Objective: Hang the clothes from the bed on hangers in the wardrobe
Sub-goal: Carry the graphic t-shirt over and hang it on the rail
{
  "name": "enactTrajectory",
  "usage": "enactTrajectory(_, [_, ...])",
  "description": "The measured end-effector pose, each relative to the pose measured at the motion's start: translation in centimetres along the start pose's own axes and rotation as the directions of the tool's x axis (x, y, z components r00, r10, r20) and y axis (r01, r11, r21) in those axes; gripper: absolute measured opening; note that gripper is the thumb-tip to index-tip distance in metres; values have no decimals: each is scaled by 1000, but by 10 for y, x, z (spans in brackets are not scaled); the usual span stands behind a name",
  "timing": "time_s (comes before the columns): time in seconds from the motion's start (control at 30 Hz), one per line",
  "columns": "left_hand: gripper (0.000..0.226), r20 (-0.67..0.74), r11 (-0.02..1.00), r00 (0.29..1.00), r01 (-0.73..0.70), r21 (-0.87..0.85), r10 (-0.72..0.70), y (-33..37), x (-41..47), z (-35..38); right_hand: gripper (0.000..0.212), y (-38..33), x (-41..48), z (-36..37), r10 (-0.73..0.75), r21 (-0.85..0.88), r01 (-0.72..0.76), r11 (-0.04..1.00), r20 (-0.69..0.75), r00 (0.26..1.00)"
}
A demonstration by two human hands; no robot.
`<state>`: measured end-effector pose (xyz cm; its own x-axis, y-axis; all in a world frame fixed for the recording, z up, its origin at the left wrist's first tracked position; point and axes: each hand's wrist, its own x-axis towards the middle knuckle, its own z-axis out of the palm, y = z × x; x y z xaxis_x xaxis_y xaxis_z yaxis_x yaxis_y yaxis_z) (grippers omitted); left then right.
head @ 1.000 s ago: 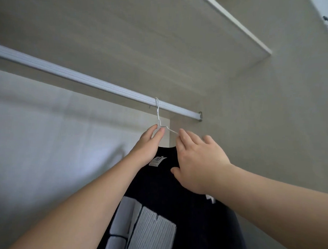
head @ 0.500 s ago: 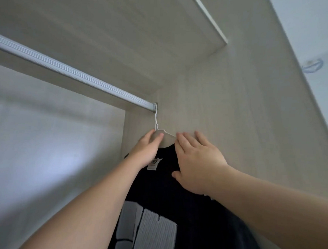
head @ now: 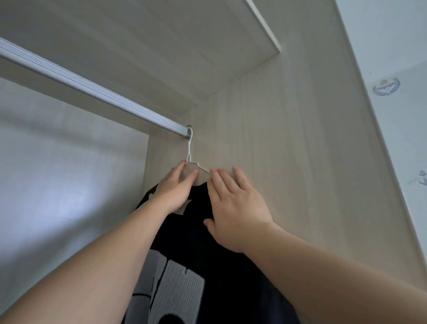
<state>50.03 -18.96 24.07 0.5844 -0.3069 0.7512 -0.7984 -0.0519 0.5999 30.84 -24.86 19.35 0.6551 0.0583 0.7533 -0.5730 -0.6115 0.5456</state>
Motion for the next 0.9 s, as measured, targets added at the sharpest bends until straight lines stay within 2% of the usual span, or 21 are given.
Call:
enactTrajectory(0.1, [78,-1,999,1000,30,45,-30,5,-27,-5,78,5,-13,-9,-13,90,10,996,23,1000])
enactTrajectory(0.17, [66,-45,989,999,-11,150,18,15,-54,-4,76,11,-29,-17,-20,158,10,987,58,998])
enactTrajectory(0.23, [60,-101,963,983,-127,240,155,30,-85,-4,74,19,-53,-27,-16,192,2,981,72,997])
enactTrajectory(0.33, [57,-125,887,922,-307,345,368,50,-130,-1,72,32,-99,-43,38,194,-45,980,40,998])
enactTrajectory(0.47, [63,-99,787,834,-463,408,543,75,-198,15,70,49,-171,-64,100,156,-95,983,-25,995])
enactTrajectory(0.53, [64,-64,757,808,-518,398,586,87,-238,30,67,61,-217,-72,103,188,-88,978,-75,992])
enactTrajectory(0.63, [65,3,757,804,-561,336,595,106,-304,61,67,83,-298,-77,119,240,-98,966,-72,990])
enactTrajectory(0.77, [66,155,787,805,-593,169,573,137,-405,115,68,115,-428,-79,207,272,-219,937,71,976])
enactTrajectory(0.9, [66,321,822,776,-569,-17,544,161,-515,187,68,137,-575,-81,350,218,-420,881,299,888])
